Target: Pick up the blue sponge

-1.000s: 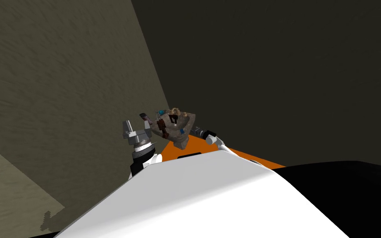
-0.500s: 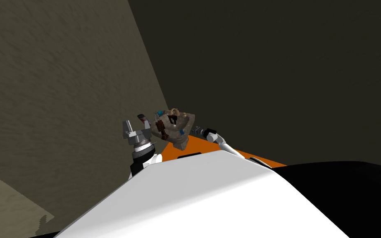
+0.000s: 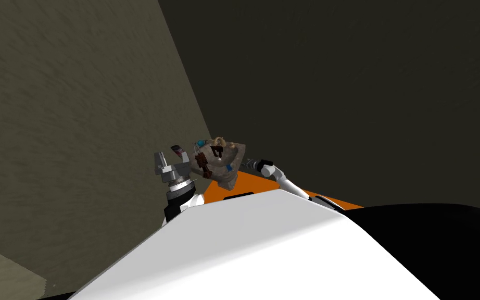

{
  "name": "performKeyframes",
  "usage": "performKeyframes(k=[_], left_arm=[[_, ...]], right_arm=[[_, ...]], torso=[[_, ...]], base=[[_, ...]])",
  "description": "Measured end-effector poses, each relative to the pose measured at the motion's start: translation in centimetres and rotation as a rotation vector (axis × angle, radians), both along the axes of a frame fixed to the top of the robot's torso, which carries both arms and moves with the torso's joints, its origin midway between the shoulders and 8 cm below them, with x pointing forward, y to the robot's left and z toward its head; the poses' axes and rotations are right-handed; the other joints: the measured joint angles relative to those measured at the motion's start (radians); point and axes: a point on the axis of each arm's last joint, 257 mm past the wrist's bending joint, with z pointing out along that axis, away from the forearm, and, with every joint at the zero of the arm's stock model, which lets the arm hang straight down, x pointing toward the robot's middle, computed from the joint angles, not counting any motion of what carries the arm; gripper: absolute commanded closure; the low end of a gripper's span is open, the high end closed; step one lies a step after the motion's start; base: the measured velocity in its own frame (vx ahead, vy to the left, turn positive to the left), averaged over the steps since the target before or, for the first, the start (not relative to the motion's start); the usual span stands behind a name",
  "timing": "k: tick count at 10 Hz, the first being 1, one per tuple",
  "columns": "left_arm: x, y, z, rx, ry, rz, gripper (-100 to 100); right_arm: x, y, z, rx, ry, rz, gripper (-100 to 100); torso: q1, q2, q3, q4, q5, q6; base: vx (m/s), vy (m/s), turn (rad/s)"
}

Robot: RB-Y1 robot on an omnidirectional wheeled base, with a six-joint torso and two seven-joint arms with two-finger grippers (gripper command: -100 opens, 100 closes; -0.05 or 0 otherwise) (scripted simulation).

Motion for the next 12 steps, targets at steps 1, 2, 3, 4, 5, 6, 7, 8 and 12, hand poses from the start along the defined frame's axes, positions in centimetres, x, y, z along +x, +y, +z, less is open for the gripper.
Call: performKeyframes(k=[1, 2, 3, 4, 5, 6, 7, 8, 12], left_arm=[[0.0, 0.0, 0.0, 0.0, 0.0, 0.0, 0], [0.0, 0.0, 0.0, 0.0, 0.0, 0.0, 0], [0.0, 0.0, 0.0, 0.0, 0.0, 0.0, 0], [0.0, 0.0, 0.0, 0.0, 0.0, 0.0, 0], [0.0, 0.0, 0.0, 0.0, 0.0, 0.0, 0], [0.0, 0.0, 0.0, 0.0, 0.0, 0.0, 0], [0.0, 0.0, 0.0, 0.0, 0.0, 0.0, 0], [0.0, 0.0, 0.0, 0.0, 0.0, 0.0, 0], [0.0, 0.0, 0.0, 0.0, 0.0, 0.0, 0]], right_arm=[[-0.1, -0.2, -0.3, -0.017, 0.016, 0.01, -100], [0.3, -0.6, 0.3, -0.039, 0.015, 0.018, -100], [0.3, -0.9, 0.2, -0.055, 0.029, 0.026, -100], [0.1, -1.0, -0.2, -0.067, 0.046, 0.034, -100], [0.4, -1.4, 0.2, -0.088, 0.05, 0.04, -100], [0.2, -1.7, 0.0, -0.105, 0.065, 0.046, -100], [0.0, -1.9, -0.3, -0.115, 0.079, 0.052, -100], [0.3, -2.5, 0.1, -0.134, 0.081, 0.055, -100], [0.2, -3.9, 0.1, -0.197, 0.13, 0.069, -100]], torso=[[0.0, 0.0, 0.0, 0.0, 0.0, 0.0], [0.001, -0.001, 0.0, 0.0, 0.0, 0.0], [0.002, 0.0, 0.0, 0.0, 0.0, 0.0], [0.0, 0.001, 0.0, 0.0, 0.0, 0.0], [0.001, 0.0, 0.0, 0.0, 0.0, 0.0], [0.002, 0.0, 0.0, 0.0, 0.0, 0.0], [0.0, 0.001, 0.0, 0.0, 0.0, 0.0], [0.002, 0.0, 0.0, 0.0, 0.0, 0.0], [0.003, 0.0, 0.0, 0.0, 0.001, 0.0]], base=[[0.039, 0.053, -0.061], [0.029, 0.056, -0.045], [0.009, 0.029, 0.0], [0.021, 0.048, -0.064], [0.03, 0.057, -0.044], [0.017, 0.03, -0.003], [0.026, 0.06, -0.056], [0.033, 0.065, -0.053], [0.031, 0.069, -0.044]])
